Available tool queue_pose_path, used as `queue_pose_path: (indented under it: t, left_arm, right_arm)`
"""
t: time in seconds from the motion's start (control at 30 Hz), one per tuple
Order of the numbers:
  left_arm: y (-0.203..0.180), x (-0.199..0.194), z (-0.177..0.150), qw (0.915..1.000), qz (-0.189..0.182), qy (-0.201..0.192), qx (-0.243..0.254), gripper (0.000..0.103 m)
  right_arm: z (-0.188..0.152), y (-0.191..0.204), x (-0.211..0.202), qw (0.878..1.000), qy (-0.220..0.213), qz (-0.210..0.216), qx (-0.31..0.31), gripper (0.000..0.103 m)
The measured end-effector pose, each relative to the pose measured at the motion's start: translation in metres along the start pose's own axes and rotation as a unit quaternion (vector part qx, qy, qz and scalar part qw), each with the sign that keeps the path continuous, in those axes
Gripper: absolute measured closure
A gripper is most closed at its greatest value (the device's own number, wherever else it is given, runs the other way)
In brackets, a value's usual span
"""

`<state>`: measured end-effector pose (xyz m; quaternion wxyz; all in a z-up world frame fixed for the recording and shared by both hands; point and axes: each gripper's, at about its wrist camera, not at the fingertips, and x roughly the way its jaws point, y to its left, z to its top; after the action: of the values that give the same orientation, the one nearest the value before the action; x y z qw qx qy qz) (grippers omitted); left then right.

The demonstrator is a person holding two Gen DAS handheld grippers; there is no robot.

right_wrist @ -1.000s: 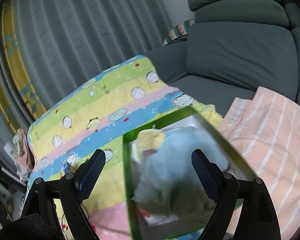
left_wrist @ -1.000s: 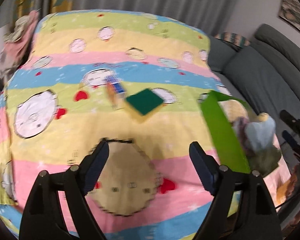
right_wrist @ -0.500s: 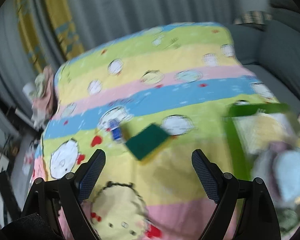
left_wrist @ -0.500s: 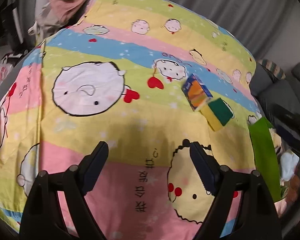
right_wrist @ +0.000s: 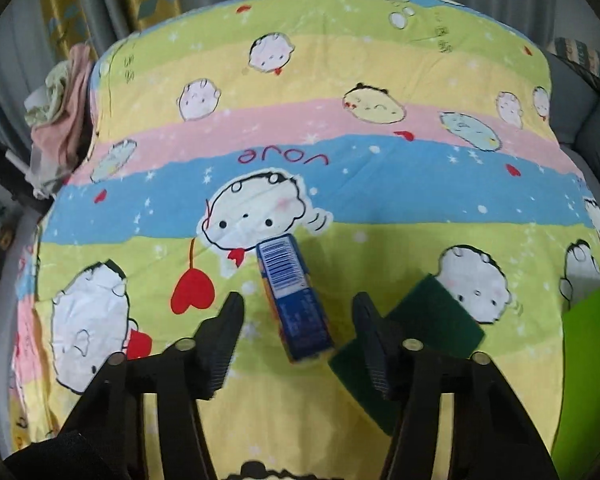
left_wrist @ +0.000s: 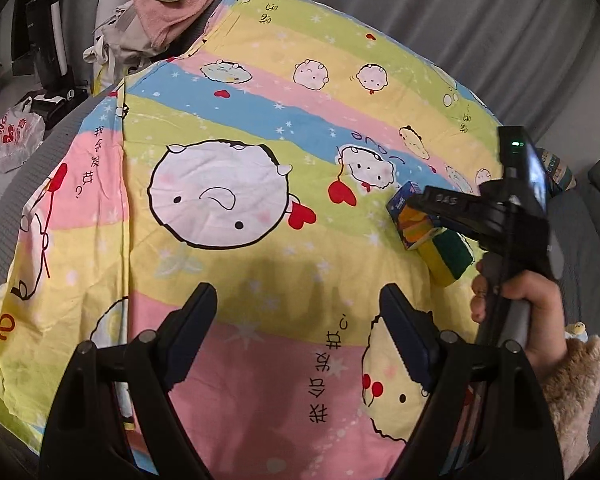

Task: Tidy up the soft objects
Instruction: 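Move the right gripper to the blue tissue pack and grasp it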

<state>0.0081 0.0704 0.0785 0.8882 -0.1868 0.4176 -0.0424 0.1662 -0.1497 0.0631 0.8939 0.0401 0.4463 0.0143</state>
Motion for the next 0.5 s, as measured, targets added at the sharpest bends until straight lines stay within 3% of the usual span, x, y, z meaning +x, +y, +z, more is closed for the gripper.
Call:
queue_pose_path:
  t: [0.07, 0.17, 0.3, 0.5]
  left_arm:
    - [0.002, -0.001, 0.001, 1.0, -0.002, 0.0, 0.0, 0.02]
    - [0.005, -0.002, 0.001, 1.0, -0.004, 0.001, -0.004, 0.02]
    - [0.006, -0.003, 0.002, 0.9999, -0.006, -0.001, -0.008, 0.02]
    - [0.002, -0.004, -0.001, 0.9999, -0.01, 0.002, -0.003, 0.02]
  right_arm:
    - [0.002, 0.006, 0.011, 1.0, 0.011, -0.01, -0.009, 0.055]
    - [0.0, 0.007, 0.022, 0.999, 0.033, -0.019, -0.009, 0.071]
    - [-0.008, 0.006, 0.013, 1.0, 0.03, -0.006, 0.004, 0.075]
    - [-0.044, -0.002, -0.038, 0.994, 0.021, 0.1, 0.039, 0.075]
